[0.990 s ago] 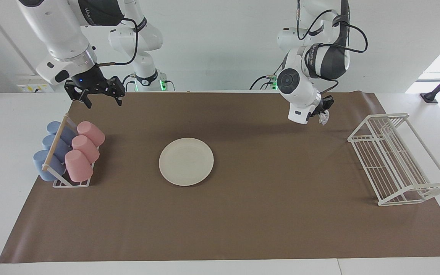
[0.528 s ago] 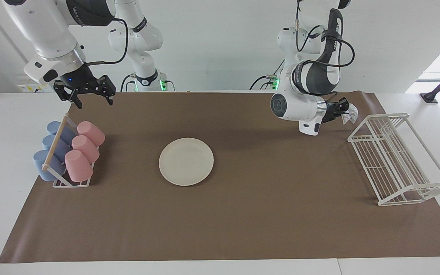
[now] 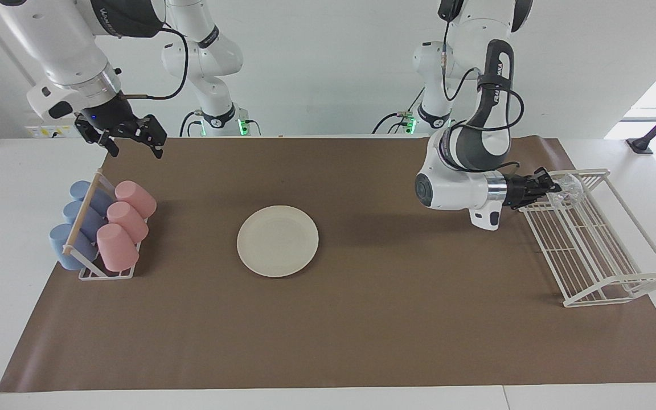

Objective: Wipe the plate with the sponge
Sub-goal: 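Carry the sponge into the wire rack with the left gripper and release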

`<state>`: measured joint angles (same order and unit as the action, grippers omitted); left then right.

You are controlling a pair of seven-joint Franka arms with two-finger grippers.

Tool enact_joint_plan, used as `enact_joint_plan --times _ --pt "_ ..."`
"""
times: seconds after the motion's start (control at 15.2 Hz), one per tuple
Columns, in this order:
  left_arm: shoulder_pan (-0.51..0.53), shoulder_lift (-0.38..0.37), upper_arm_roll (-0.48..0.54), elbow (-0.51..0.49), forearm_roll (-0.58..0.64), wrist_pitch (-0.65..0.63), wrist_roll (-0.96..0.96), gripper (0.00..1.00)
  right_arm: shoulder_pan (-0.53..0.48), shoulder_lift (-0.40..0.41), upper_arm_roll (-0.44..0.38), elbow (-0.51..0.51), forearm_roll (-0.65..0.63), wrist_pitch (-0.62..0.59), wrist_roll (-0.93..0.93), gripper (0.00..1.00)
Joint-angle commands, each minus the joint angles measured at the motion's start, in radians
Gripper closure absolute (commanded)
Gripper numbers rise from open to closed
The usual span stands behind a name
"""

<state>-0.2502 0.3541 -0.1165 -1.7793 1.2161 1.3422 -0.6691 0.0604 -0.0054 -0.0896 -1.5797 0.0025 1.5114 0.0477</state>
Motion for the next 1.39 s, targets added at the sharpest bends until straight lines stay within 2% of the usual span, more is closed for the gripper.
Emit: enact_joint_plan --times 0.0,0.26,0.92,0.99,1.06,1.19,1.32 --pt "0.057 0.028 -0.002 0.024 0.023 0.089 -0.009 1.0 -0.002 -0.005 -0.001 -0.005 0.017 0.009 -0.041 0.0" --pt "0.092 0.036 -0.003 0.009 0.016 0.147 -0.024 1.0 -0.01 -0.007 -0.002 -0.005 0.017 0.004 -0.043 0.0" --pt "0.095 0.032 -0.003 -0.006 -0.027 0.183 -0.092 1.0 0.001 -0.01 -0.001 -0.005 0.017 0.001 -0.049 0.0" --pt "0.097 0.032 -0.003 -0.006 -0.027 0.184 -0.092 0.63 0.001 -0.01 -0.001 -0.005 0.017 0.001 -0.046 0.0" --pt "0.1 0.032 -0.003 -0.006 -0.027 0.184 -0.092 0.35 -0.001 -0.011 -0.001 -0.005 0.017 0.001 -0.049 0.0" --pt "0.1 0.032 -0.003 -0.005 -0.027 0.184 -0.093 0.0 0.001 -0.01 -0.001 -0.005 0.017 0.001 -0.049 0.0" --pt "0.1 0.032 -0.003 -0.006 -0.027 0.184 -0.093 0.0 0.001 -0.011 0.001 -0.006 0.017 0.001 -0.049 0.0"
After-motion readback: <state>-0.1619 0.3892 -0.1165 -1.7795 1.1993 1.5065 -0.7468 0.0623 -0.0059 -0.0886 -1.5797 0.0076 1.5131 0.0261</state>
